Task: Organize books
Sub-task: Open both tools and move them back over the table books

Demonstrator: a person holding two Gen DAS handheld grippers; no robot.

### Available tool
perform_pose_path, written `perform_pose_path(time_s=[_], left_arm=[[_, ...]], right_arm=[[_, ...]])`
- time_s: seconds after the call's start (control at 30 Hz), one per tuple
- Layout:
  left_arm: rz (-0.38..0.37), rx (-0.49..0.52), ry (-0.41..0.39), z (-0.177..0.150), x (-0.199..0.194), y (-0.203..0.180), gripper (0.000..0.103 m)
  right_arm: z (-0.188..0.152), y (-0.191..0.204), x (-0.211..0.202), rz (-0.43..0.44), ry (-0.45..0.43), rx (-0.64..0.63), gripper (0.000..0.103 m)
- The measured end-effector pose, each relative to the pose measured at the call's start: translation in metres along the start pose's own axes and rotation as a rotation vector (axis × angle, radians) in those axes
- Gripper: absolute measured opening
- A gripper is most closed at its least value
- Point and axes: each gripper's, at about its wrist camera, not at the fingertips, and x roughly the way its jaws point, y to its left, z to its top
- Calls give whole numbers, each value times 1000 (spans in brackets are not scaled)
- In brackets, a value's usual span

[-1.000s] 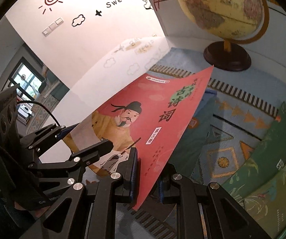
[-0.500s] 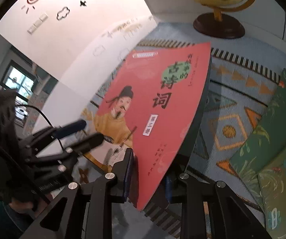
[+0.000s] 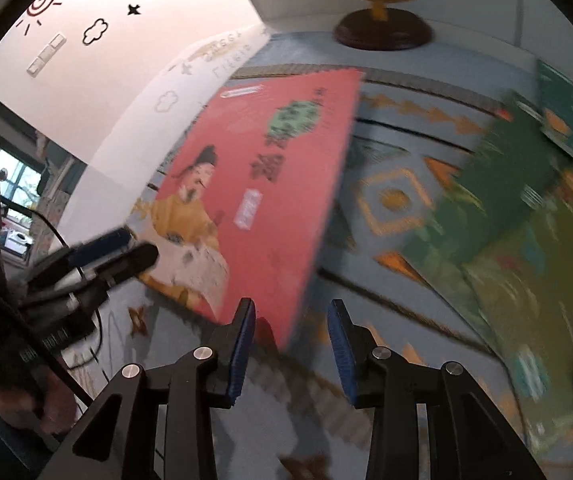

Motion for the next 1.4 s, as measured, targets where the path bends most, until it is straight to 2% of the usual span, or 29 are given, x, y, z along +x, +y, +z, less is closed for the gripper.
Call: perform_pose_path(time_s=[0.13, 0.23, 0.33, 0.57, 0.67, 0.73, 0.8, 0.93, 1.07, 1.13, 1.27, 1.4], left_arm=[[-33, 51, -8, 5, -6, -38, 55], [-44, 95, -10, 10, -11, -75, 59], [-71, 159, -24, 16, -17, -116, 59], [-130, 324, -71, 26, -32, -215, 62], [-164, 399, -93, 23, -37, -256, 62], [-181, 423, -100, 20, -37, -277, 62], [-202, 439, -100, 17, -36, -295, 62], [-229, 477, -93, 11, -33, -329, 62], [-205, 476, -107, 8, -29, -345, 81], [-211, 463, -101, 8, -22, -346, 83], [-259, 458, 4, 10, 11, -345, 83], [-299, 463, 90, 12, 46, -349, 82]], right_arm=[[-35, -30, -27, -34, -5, 74, 36], [-61, -57, -53, -77, -34, 142, 36], [-79, -82, -80, -113, -75, 207, 36], [-109, -141, -153, -213, -245, 352, 37], [-124, -160, -187, -306, -341, 393, 38], [-133, -169, -208, -368, -395, 402, 54], [-142, -177, -223, -407, -430, 409, 54], [-151, -191, -238, -446, -434, 418, 54], [-161, -204, -247, -456, -449, 443, 54], [-164, -211, -247, -457, -446, 456, 54], [-169, -236, -235, -447, -384, 513, 54], [-181, -267, -220, -375, -341, 631, 54]])
